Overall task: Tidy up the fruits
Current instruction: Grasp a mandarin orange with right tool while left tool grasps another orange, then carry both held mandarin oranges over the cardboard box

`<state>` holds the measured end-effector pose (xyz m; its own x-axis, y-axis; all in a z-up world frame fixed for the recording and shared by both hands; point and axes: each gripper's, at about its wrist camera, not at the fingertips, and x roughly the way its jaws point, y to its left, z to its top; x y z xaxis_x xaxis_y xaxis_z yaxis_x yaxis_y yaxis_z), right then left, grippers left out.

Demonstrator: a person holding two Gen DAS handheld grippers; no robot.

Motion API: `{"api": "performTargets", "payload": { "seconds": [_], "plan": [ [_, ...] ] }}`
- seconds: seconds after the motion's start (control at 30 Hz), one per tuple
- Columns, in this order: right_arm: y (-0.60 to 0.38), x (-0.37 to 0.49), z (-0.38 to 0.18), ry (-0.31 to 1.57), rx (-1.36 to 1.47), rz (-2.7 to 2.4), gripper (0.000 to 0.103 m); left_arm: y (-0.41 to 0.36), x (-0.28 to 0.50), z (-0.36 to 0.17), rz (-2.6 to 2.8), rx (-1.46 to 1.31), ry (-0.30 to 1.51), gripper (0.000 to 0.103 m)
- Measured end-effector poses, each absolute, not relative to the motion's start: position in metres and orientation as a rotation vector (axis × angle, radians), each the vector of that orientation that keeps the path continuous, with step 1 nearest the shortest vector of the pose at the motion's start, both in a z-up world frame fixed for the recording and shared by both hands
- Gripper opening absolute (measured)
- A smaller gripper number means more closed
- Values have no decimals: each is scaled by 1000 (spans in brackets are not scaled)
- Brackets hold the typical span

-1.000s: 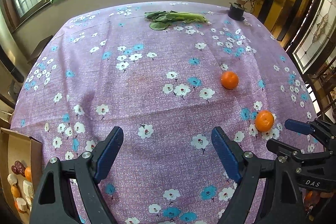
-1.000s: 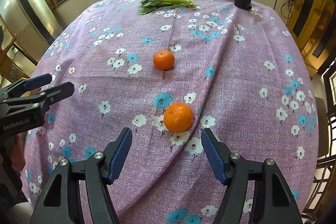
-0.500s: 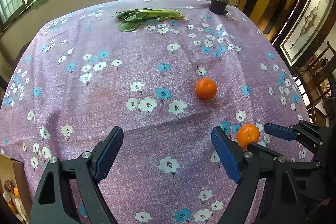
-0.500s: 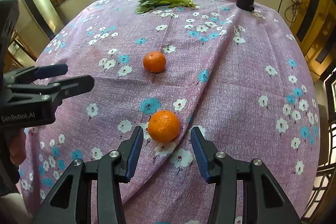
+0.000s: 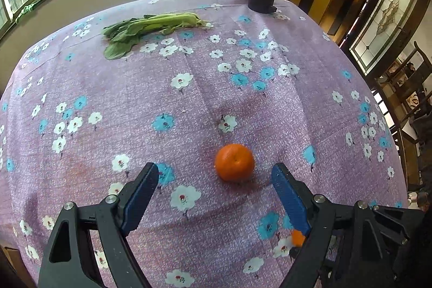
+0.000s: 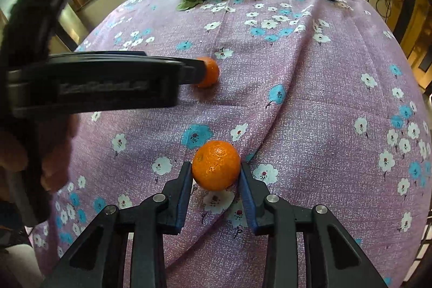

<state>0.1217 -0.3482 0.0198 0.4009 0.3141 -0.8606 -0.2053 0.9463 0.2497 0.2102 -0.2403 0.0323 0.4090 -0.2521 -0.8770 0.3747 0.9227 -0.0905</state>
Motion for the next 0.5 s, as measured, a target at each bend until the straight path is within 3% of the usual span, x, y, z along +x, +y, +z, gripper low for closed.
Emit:
{"api": "performTargets", "payload": {
  "seconds": [0.03,0.07,0.17,0.5],
  "plan": [
    [-349,121,20,1110,119,329,36,-244,212,28,-405,135,1084,81],
    [-350,120,20,1109,126,330,36,-247,214,24,-415,141,1092,65],
    [-352,118,20,1111,145,331,36,-250,216,15,-448,130,1109,33],
    [-339,106,38,1094,145,373,36,-214,191,37,-410,116,1086,31]
  ]
}}
